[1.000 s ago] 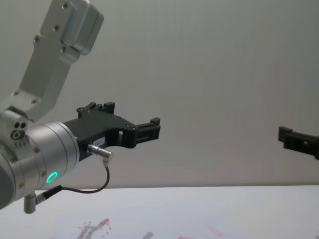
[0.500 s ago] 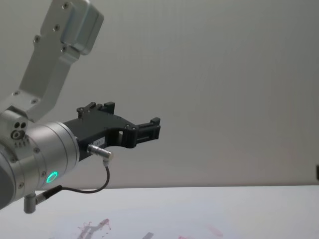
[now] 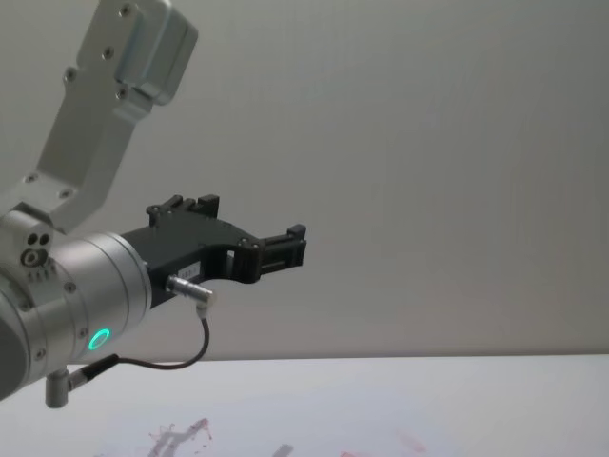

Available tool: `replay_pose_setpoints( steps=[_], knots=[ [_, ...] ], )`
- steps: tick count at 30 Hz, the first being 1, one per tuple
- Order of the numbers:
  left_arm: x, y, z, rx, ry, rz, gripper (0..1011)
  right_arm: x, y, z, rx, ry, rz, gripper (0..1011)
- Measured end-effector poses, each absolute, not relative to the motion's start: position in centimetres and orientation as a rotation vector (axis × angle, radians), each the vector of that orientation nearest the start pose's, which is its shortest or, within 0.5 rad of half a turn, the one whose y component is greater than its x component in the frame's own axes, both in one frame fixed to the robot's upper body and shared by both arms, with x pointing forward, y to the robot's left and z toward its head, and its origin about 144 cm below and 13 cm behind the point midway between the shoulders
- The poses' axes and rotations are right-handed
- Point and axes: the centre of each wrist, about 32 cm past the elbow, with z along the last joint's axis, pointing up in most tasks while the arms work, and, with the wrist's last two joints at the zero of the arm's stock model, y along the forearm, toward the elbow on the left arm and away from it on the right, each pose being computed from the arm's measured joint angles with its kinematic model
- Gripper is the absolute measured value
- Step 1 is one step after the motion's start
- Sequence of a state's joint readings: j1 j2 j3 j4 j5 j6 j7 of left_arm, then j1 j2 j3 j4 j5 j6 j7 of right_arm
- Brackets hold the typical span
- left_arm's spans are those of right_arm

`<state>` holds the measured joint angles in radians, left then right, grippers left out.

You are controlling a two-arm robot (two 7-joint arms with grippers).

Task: Use the one hand to pick up the stamp and affix it onto the A4 paper.

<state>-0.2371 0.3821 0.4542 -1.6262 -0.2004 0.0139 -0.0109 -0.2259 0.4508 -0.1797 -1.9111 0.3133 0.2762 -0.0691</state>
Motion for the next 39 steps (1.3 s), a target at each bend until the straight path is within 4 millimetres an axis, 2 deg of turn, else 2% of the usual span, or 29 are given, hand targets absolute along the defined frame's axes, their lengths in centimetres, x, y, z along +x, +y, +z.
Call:
replay_pose_setpoints(
  steps=[17, 39],
  knots=[
    [49.2, 19.8, 120.4, 0.061, -0.268, 1.124, 1001, 38.7, -25.7, 116.5, -0.419, 0.187, -1.325, 1001],
    [49.2, 19.8, 120.4, 0.061, -0.268, 1.124, 1001, 39.5, -25.5, 115.9, -0.476, 0.203, -1.314, 1001]
  ],
)
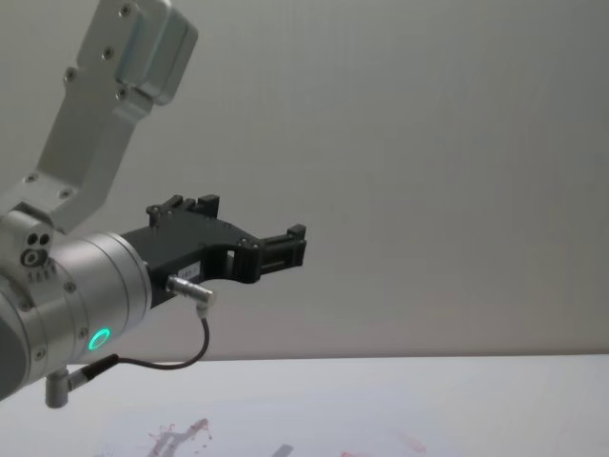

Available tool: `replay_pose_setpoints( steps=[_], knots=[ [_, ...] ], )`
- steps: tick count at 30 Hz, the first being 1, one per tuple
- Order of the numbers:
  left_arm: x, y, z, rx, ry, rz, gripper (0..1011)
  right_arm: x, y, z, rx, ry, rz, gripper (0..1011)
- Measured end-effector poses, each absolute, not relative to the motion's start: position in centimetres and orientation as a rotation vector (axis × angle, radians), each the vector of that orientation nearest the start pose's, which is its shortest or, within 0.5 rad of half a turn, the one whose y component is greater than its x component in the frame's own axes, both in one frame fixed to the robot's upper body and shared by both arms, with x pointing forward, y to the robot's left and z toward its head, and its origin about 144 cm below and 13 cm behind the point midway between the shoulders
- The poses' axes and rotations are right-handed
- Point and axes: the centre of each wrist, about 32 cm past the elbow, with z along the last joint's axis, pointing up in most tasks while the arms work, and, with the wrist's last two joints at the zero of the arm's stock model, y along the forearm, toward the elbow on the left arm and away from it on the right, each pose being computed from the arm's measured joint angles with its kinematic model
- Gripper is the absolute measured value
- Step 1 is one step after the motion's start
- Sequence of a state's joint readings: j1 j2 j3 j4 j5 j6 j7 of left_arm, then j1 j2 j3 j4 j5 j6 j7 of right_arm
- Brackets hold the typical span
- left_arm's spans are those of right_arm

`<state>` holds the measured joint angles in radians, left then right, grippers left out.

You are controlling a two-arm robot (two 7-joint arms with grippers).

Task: Use the one hand to pick up the stamp and affix it onto the A4 paper.

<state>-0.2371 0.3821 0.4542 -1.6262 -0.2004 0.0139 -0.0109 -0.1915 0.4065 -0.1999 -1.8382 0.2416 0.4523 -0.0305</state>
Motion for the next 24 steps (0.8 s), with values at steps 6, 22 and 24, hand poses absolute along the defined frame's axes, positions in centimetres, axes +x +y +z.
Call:
replay_pose_setpoints(
  steps=[6, 22, 24],
  knots=[
    [49.20, 19.84, 120.44, 0.061, -0.268, 1.124, 1001, 39.55, -25.43, 115.86, -0.477, 0.202, -1.313, 1001],
    [49.20, 19.84, 120.44, 0.061, -0.268, 1.124, 1001, 40.15, -25.42, 115.98, -0.438, 0.163, -1.307, 1001],
    [49.20, 19.84, 120.44, 0.061, -0.268, 1.124, 1001, 40.32, -25.40, 116.00, -0.433, 0.160, -1.304, 1001]
  ],
)
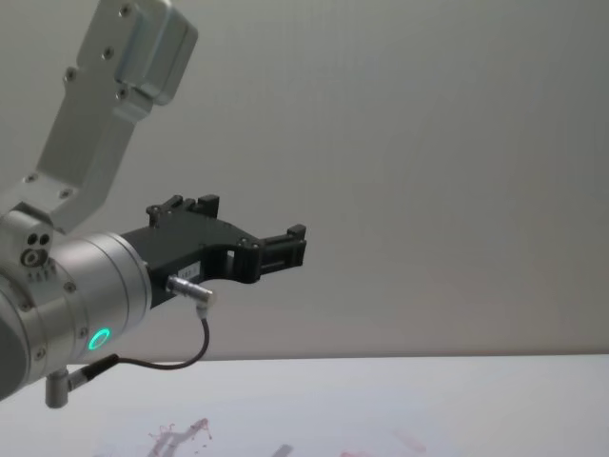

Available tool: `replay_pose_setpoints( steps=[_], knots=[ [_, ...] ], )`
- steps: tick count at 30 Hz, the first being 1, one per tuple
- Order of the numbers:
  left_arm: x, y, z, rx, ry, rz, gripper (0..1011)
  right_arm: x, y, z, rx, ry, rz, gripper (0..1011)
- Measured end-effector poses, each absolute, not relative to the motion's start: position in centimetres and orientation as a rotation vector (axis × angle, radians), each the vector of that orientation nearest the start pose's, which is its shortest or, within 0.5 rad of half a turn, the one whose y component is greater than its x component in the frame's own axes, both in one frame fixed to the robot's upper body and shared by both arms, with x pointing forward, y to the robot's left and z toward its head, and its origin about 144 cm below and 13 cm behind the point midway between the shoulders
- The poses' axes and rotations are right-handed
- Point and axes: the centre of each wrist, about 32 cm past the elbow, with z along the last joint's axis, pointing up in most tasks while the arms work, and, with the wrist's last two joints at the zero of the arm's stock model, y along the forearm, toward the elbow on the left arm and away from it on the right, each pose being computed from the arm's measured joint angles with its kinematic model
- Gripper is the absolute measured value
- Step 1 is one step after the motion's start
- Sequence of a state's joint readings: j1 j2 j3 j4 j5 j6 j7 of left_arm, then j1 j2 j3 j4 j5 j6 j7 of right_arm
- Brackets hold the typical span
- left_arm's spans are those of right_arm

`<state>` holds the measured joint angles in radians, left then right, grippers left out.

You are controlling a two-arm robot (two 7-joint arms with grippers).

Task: Use the one hand to pick up the stamp and affix it onto the A4 paper.

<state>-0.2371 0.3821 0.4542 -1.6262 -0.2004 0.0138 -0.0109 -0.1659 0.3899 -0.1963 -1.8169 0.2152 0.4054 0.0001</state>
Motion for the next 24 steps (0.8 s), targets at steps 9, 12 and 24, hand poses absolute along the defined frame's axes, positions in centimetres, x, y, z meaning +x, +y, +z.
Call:
replay_pose_setpoints(
  steps=[9, 12, 24],
  knots=[
    [49.20, 19.84, 120.44, 0.061, -0.268, 1.124, 1001, 40.80, -25.36, 115.98, -0.430, 0.169, -1.292, 1001],
    [49.20, 19.84, 120.44, 0.061, -0.268, 1.124, 1001, 40.91, -25.36, 115.95, -0.430, 0.174, -1.289, 1001],
    [49.20, 19.84, 120.44, 0.061, -0.268, 1.124, 1001, 41.15, -25.35, 115.89, -0.431, 0.187, -1.282, 746]
  ],
)
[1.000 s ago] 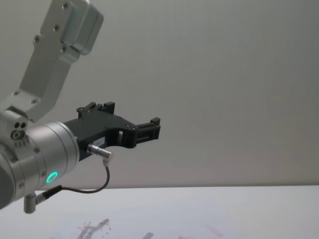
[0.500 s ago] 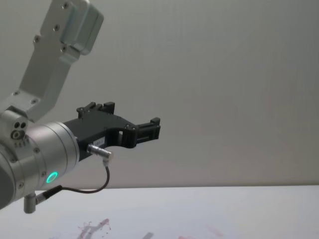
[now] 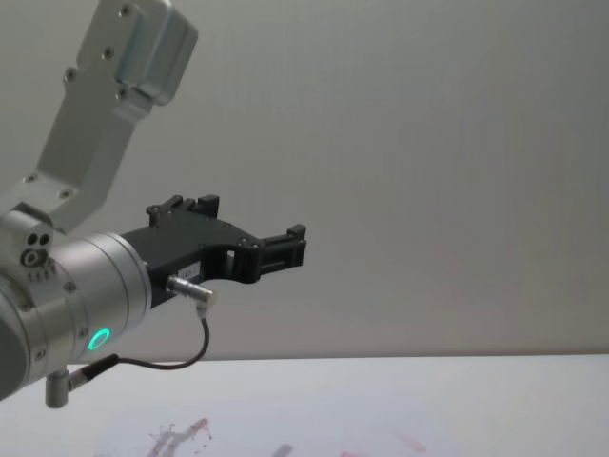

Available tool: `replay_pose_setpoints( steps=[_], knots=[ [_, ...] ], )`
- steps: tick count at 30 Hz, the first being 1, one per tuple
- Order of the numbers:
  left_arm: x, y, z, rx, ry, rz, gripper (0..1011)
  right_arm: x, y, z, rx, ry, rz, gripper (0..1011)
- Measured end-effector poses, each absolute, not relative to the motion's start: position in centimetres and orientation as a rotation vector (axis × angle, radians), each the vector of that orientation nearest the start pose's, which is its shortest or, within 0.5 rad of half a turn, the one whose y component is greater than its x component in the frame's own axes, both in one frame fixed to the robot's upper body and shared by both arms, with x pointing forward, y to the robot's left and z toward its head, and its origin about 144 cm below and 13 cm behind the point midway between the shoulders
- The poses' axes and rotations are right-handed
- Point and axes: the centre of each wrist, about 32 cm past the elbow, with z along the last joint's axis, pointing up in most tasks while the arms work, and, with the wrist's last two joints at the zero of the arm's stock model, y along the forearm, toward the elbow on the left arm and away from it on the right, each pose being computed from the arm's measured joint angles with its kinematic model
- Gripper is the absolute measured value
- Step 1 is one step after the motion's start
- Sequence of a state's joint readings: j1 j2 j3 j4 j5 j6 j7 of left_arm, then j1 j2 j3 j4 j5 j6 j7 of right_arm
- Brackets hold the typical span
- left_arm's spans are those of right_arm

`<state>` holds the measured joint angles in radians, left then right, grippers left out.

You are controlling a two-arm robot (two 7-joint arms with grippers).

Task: Use the one hand to pick up the stamp and affix it onto the A4 paper.

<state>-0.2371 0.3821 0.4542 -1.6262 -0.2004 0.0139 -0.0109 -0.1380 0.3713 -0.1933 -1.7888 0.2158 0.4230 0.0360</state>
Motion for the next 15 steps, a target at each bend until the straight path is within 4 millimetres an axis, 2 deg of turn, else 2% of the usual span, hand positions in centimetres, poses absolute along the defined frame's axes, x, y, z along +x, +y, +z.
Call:
replay_pose_setpoints(
  steps=[1, 3, 7, 8, 10, 15],
  knots=[
    [49.20, 19.84, 120.44, 0.061, -0.268, 1.124, 1001, 41.16, -25.35, 115.89, -0.431, 0.188, -1.281, 729],
    [49.20, 19.84, 120.44, 0.061, -0.268, 1.124, 1001, 41.18, -25.34, 115.89, -0.431, 0.189, -1.280, 628],
    [49.20, 19.84, 120.44, 0.061, -0.268, 1.124, 1001, 41.22, -25.33, 115.88, -0.431, 0.191, -1.279, 510],
    [49.20, 19.84, 120.44, 0.061, -0.268, 1.124, 1001, 41.22, -25.33, 115.88, -0.431, 0.191, -1.279, 510],
    [49.20, 19.84, 120.44, 0.061, -0.268, 1.124, 1001, 41.23, -25.33, 115.88, -0.430, 0.192, -1.278, 418],
    [49.20, 19.84, 120.44, 0.061, -0.268, 1.124, 1001, 41.25, -25.32, 115.87, -0.430, 0.194, -1.277, 275]
  ],
)
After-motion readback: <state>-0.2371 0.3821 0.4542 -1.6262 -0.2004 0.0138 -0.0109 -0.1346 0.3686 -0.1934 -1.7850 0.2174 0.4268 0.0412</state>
